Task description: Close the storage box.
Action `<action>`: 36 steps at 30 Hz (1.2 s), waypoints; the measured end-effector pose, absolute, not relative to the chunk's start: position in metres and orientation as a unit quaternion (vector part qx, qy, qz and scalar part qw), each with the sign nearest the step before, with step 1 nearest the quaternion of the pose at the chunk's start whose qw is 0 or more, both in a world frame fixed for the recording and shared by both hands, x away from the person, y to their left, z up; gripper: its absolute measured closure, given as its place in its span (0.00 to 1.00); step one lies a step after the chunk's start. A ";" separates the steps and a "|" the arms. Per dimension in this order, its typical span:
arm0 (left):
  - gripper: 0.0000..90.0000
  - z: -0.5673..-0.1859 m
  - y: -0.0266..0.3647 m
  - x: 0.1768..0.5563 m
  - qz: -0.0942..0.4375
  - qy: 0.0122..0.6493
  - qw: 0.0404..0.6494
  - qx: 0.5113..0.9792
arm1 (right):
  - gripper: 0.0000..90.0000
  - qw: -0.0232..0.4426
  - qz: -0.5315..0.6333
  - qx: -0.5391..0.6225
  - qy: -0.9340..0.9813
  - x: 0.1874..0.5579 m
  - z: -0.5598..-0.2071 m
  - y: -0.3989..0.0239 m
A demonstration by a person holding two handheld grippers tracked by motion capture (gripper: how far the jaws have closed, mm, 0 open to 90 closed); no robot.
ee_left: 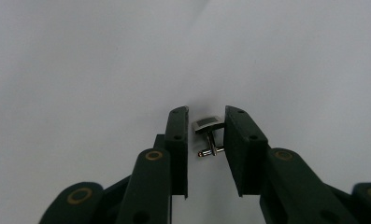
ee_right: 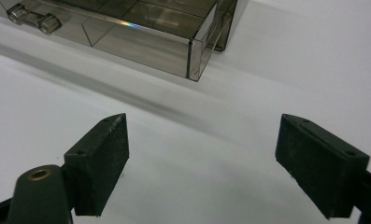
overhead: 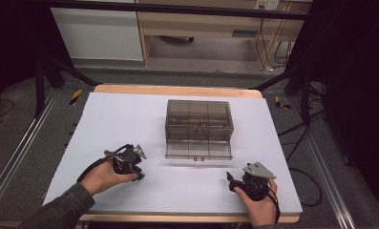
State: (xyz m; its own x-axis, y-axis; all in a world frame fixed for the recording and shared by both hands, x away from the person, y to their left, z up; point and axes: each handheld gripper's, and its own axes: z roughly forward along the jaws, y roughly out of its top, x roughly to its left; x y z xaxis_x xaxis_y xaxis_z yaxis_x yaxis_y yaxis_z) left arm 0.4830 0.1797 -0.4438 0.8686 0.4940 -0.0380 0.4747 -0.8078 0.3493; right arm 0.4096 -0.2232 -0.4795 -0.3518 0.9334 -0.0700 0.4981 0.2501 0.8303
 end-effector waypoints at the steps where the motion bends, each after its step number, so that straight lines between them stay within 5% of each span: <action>1: 0.81 -0.444 0.179 0.483 0.026 0.255 0.177 0.950 | 0.19 0.293 0.370 0.488 0.734 0.410 -0.480 -0.223; 32: 0.88 -0.444 0.181 0.485 0.055 0.228 0.195 0.952 | 0.21 0.295 0.368 0.486 0.736 0.410 -0.480 -0.223; 36: 0.98 -0.443 0.182 0.486 0.056 0.227 0.203 0.951 | 0.21 0.294 0.367 0.486 0.737 0.410 -0.480 -0.222</action>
State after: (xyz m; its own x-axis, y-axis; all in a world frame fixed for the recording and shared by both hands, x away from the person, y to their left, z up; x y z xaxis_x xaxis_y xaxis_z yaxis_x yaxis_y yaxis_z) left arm 0.4862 0.1823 -0.4428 0.8906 0.4547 0.0136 0.4096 -0.8146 0.4108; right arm 0.4103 -0.2223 -0.4804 -0.3548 0.9318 -0.0760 0.5003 0.2579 0.8265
